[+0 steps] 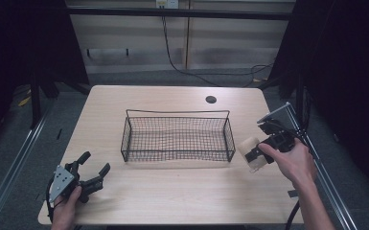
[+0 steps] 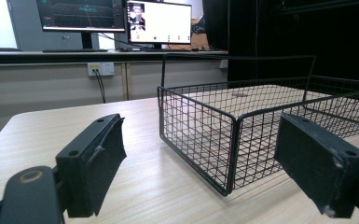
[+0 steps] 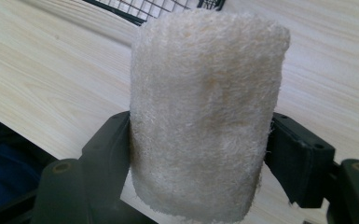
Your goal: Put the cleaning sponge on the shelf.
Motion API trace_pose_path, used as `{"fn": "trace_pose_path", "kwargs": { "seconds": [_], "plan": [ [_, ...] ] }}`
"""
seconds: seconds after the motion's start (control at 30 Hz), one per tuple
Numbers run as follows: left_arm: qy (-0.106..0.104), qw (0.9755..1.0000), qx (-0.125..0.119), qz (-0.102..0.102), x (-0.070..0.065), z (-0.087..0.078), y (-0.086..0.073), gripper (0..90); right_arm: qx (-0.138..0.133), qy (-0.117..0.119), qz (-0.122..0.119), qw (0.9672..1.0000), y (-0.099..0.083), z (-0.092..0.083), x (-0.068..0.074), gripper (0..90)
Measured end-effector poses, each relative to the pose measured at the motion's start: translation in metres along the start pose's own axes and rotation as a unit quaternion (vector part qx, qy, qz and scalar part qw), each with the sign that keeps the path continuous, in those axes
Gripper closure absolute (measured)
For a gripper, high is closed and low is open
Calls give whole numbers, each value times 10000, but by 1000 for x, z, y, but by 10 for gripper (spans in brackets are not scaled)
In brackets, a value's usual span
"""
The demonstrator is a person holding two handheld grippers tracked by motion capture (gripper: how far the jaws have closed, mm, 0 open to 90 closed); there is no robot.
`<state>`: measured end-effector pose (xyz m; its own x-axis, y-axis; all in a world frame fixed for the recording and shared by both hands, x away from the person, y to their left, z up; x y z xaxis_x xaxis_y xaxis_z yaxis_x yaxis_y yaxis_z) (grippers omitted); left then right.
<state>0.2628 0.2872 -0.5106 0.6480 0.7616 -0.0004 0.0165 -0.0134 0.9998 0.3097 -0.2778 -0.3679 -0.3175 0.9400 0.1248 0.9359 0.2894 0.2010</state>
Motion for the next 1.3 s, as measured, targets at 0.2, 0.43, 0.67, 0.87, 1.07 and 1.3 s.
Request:
{"fn": "trace_pose_path", "kwargs": {
  "seconds": [0.2,0.43,0.67,0.87,1.07,1.3],
  "plan": [
    [7,10000,1,-11,0,0,0,157,-47,-40,-108,9999,12,-10,9,278],
    [8,10000,2,-9,0,0,0,157,-57,-4,-197,9998,23,-12,16,278],
    [6,10000,0,-10,0,0,0,157,-38,-37,-333,9994,34,-10,26,278],
    [-9,10000,8,6,0,0,0,157,-13,18,-435,9991,46,-11,34,278],
    [-9,10000,6,4,0,0,0,157,-20,136,-444,9989,57,-9,39,278],
    [-17,10000,2,-18,0,0,0,157,-20,165,-388,9991,66,-4,42,278]
  ]
}}
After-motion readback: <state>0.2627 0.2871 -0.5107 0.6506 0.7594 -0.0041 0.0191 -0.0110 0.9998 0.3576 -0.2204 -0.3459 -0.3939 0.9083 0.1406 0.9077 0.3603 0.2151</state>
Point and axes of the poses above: each handheld gripper's, and its own axes: z roughly forward along the jaws, y roughly out of its top, x roughly to its left, the point moved 1 cm from there along z, roughly forward along the jaws, and after that the axes turned 7 degrees about -y, right-handed, at the moved point
